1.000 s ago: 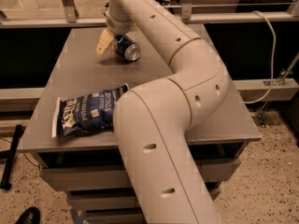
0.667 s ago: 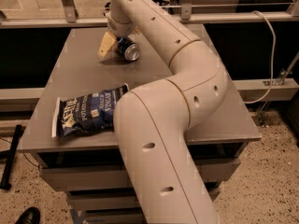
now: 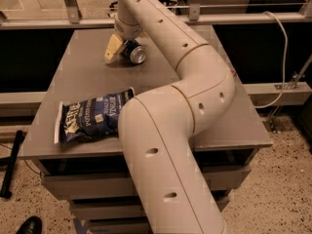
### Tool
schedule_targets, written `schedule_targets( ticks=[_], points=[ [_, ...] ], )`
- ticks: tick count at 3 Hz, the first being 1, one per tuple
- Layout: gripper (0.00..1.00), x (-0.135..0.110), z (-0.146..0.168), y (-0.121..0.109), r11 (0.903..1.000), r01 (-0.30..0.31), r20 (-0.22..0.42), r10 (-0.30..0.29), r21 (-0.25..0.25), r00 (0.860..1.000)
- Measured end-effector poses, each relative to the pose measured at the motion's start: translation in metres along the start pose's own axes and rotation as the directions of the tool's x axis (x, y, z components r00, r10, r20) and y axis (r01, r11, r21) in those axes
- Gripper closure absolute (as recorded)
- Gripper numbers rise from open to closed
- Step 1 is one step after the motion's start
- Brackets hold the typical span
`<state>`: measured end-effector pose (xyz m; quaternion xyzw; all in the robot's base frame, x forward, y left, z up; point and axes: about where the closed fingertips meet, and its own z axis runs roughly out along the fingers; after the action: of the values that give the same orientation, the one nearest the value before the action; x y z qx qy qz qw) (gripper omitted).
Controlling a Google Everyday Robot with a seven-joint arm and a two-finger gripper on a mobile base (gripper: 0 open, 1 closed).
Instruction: Place pepsi can upright
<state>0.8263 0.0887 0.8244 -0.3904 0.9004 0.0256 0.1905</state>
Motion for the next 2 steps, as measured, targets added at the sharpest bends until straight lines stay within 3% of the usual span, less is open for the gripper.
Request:
schedule_targets(
  ticks=[2],
  points=[
    [0.00, 0.0090, -0.0047, -0.0048, 0.9974, -0.072, -0.034, 0.072, -0.002, 0.997]
  ],
)
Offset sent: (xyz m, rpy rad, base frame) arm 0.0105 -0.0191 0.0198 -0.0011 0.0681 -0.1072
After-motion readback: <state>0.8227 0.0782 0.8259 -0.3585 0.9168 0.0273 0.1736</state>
